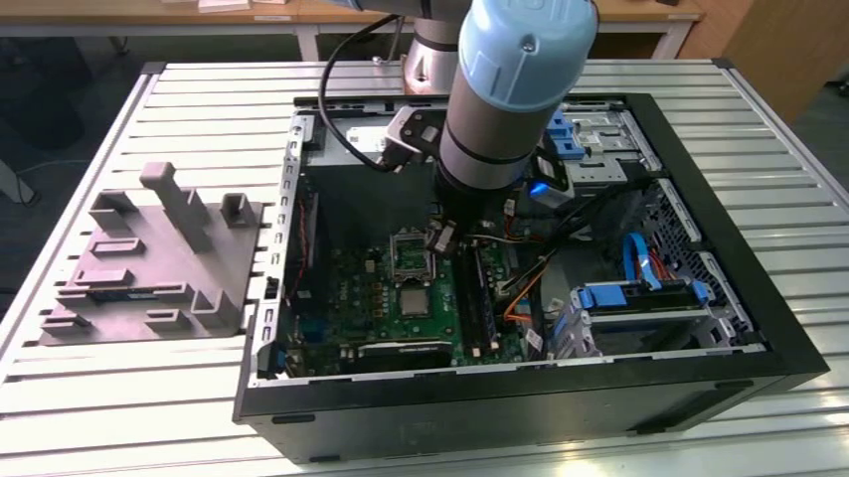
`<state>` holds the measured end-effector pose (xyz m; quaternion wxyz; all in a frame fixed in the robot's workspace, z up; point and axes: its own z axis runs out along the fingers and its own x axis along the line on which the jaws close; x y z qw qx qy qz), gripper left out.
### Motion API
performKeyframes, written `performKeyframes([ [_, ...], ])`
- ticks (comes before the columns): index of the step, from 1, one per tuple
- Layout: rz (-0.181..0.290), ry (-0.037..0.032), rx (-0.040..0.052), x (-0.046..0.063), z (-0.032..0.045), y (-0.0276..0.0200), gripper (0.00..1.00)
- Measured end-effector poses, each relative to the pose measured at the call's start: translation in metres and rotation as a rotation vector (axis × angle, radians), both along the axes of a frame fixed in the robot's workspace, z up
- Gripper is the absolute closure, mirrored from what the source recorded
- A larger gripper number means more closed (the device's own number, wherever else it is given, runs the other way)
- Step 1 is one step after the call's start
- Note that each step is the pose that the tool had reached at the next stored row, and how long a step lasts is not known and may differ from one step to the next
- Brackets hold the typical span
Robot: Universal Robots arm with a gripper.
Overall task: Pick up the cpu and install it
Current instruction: 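Close the cpu cover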
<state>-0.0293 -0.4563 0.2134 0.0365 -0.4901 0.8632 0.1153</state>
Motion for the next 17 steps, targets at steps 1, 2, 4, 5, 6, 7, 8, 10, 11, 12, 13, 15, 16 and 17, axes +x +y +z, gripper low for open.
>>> performKeyframes([
  [1,0.009,0.0,0.0,-0.0001,-0.0001,0.0001,0.89],
  [2,0.011,-0.0001,0.0,-0.0001,-0.0004,0.0003,0.89],
  [4,0.011,-0.0001,0.0019,0.0,-0.0012,0.0006,0.89],
  [5,0.011,0.0,0.0034,0.0,-0.0017,0.0007,0.89],
  [6,0.011,-0.0001,0.0053,0.0,-0.0023,0.001,0.89],
  [7,0.011,0.0,0.0071,0.0,-0.0029,0.0013,0.89],
  [8,0.011,-0.0001,0.0089,0.0,-0.0037,0.0017,0.89],
  [10,0.011,-0.0001,0.0116,0.0,-0.005,0.0025,0.89],
  [11,0.011,-0.0001,0.0128,0.0,-0.0055,0.0029,0.89],
  [12,0.011,-0.0001,0.0141,0.0,-0.006,0.0034,0.89],
  [13,0.011,-0.0001,0.0153,-0.0001,-0.0064,0.0039,0.89],
  [15,0.011,-0.0001,0.0168,-0.0004,-0.007,0.0052,0.89],
  [16,0.011,-0.0001,0.0172,-0.0006,-0.0073,0.0057,0.89],
  [17,0.011,-0.0002,0.0174,-0.0009,-0.0075,0.006,0.89],
])
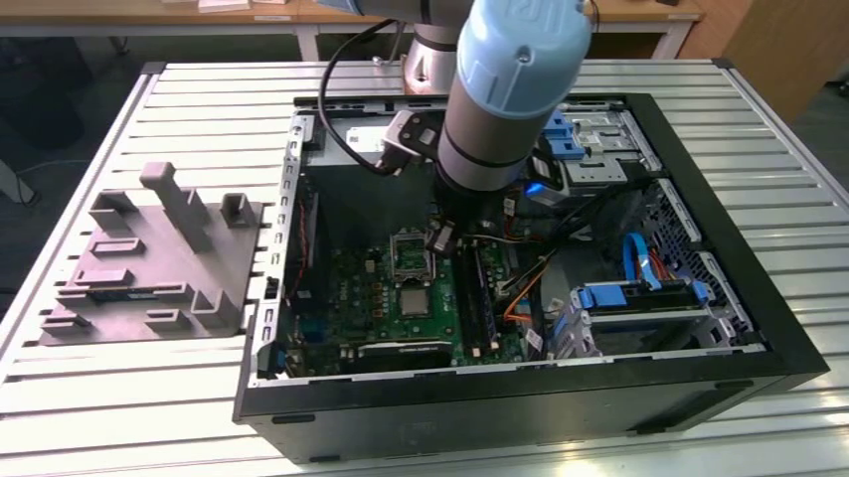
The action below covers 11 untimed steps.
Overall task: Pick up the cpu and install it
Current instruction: 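Close the cpu cover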
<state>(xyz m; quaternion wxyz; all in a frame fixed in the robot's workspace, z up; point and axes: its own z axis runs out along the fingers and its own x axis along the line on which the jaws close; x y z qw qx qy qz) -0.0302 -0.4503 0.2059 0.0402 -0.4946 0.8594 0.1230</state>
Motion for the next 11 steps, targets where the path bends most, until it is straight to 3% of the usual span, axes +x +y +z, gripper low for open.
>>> performKeyframes([
  [11,0.0,0.0001,0.002,-0.0016,-0.0038,0.0045,0.89],
])
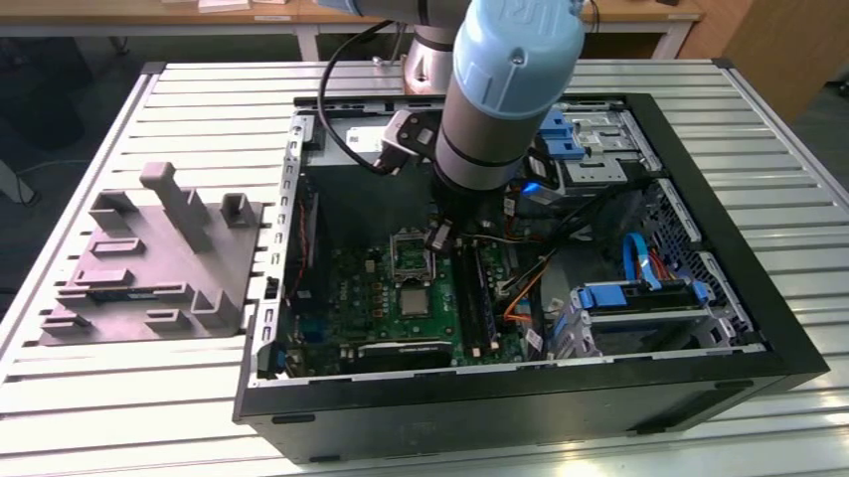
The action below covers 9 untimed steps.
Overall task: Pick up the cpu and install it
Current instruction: 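Close the cpu cover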
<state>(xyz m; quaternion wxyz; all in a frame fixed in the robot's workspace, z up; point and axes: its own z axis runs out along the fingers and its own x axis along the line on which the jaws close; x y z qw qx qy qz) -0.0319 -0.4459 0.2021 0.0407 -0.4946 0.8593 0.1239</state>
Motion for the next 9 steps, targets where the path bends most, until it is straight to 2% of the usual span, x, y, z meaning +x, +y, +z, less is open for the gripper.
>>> performKeyframes([
  [9,0.0,-0.0001,0.002,-0.0014,-0.0027,0.0021,0.89],
])
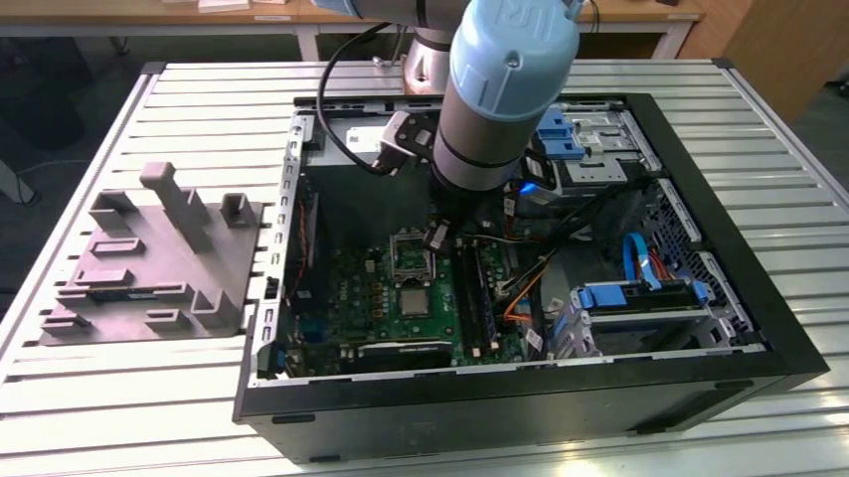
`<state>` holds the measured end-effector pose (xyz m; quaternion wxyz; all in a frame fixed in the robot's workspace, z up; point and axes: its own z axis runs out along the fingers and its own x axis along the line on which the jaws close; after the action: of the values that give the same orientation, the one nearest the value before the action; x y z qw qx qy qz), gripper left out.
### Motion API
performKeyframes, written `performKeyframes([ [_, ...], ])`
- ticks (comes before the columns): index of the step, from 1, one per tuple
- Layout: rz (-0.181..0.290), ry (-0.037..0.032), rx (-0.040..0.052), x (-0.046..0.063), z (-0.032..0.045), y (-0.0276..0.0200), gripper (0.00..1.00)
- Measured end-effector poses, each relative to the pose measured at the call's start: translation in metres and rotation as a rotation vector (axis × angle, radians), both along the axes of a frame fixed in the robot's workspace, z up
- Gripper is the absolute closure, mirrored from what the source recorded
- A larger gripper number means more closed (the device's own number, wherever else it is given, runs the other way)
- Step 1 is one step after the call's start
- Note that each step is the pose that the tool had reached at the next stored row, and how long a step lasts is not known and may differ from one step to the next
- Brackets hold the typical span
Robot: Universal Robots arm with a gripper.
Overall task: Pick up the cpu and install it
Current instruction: 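Close the cpu cover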
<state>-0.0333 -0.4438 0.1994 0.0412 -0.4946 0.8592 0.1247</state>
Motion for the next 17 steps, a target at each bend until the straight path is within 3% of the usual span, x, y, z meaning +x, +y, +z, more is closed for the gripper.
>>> performKeyframes([
  [7,0.0,-0.0001,-0.0006,-0.0025,-0.0004,0.0003,0.89],
  [17,0.0,0.0009,-0.0148,-0.0029,0.002,0.0004,0.89],
])
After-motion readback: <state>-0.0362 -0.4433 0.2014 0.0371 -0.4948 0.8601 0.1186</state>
